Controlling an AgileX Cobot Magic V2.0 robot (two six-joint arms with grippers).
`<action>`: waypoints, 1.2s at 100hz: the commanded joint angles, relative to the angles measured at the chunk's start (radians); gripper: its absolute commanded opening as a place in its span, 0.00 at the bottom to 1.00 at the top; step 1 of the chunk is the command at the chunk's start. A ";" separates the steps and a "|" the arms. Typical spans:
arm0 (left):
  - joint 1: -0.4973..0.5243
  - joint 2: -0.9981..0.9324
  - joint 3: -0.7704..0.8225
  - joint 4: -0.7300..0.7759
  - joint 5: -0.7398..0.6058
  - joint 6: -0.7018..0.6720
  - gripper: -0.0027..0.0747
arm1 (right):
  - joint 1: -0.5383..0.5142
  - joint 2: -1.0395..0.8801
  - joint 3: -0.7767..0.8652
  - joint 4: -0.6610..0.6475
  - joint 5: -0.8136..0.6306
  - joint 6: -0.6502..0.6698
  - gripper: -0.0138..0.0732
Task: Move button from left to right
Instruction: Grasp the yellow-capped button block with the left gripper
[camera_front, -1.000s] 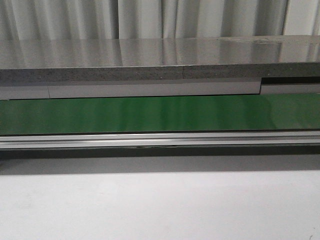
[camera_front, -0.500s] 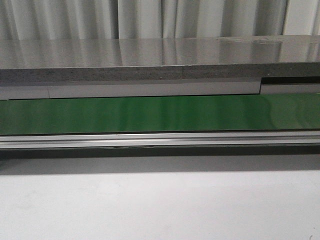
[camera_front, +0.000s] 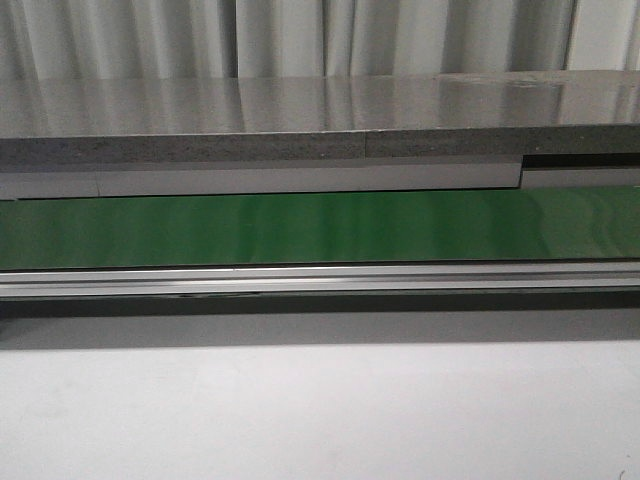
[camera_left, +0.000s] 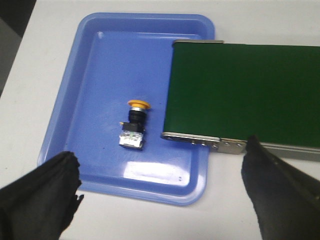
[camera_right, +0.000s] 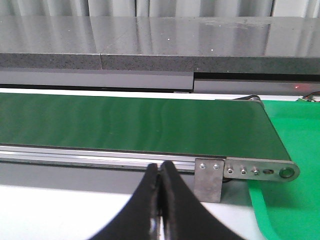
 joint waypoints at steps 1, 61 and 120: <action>0.055 0.076 -0.076 0.016 -0.052 -0.010 0.86 | -0.006 -0.018 -0.014 -0.012 -0.079 -0.004 0.08; 0.217 0.638 -0.287 -0.021 -0.053 0.003 0.86 | -0.006 -0.018 -0.014 -0.012 -0.079 -0.004 0.08; 0.219 0.824 -0.287 -0.019 -0.099 0.003 0.86 | -0.006 -0.018 -0.014 -0.012 -0.079 -0.004 0.08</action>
